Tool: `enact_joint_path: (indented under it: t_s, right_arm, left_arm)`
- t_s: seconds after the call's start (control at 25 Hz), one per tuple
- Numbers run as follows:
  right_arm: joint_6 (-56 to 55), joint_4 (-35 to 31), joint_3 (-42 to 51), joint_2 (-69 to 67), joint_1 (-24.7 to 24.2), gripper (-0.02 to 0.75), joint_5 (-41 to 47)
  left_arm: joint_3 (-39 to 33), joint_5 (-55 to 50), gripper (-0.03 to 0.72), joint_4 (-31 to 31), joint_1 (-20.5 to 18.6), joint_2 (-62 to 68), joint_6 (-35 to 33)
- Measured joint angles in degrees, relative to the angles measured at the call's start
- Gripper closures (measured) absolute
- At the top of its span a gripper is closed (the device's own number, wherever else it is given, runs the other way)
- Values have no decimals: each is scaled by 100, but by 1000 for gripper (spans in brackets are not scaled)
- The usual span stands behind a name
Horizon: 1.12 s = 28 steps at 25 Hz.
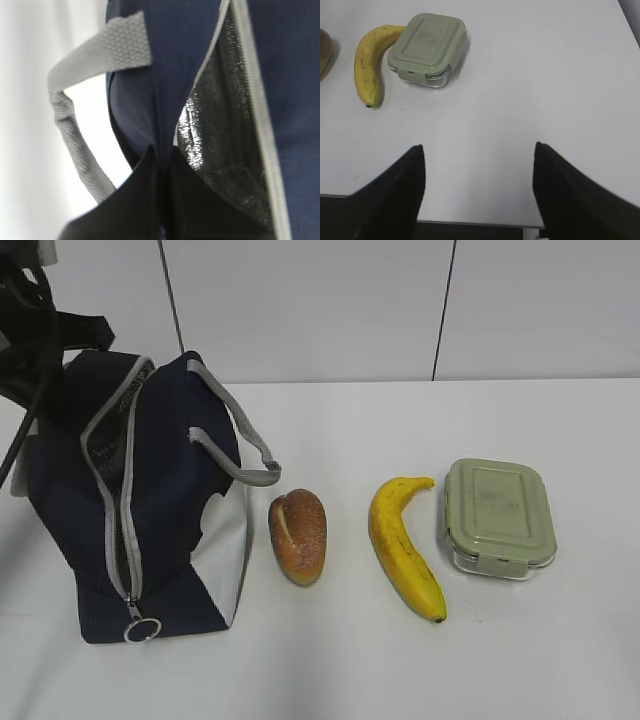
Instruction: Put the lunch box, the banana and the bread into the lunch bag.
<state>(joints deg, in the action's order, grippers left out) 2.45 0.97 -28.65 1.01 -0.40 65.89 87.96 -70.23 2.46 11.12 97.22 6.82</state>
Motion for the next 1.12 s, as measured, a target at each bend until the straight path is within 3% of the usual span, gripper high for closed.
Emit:
enact_joint_path:
  t_s: [0.28, 0.68, 0.96, 1.12]
  right_arm:
    - [0, 0, 0, 0, 0, 222, 0]
    - [-184, -10, -11, -44, 0, 222, -82]
    - [-363, -33, -37, -2098, 40, 222, -292]
    - [-320, -325, -105, -3181, 112, 222, -1155]
  left_arm:
    - [0, 256, 688, -161, 0, 0, -38]
    - [0, 255, 688, 142, 0, 0, -38]
    - [0, 227, 688, 326, 0, 0, -42]
    - [0, 227, 688, 354, 0, 0, -42]
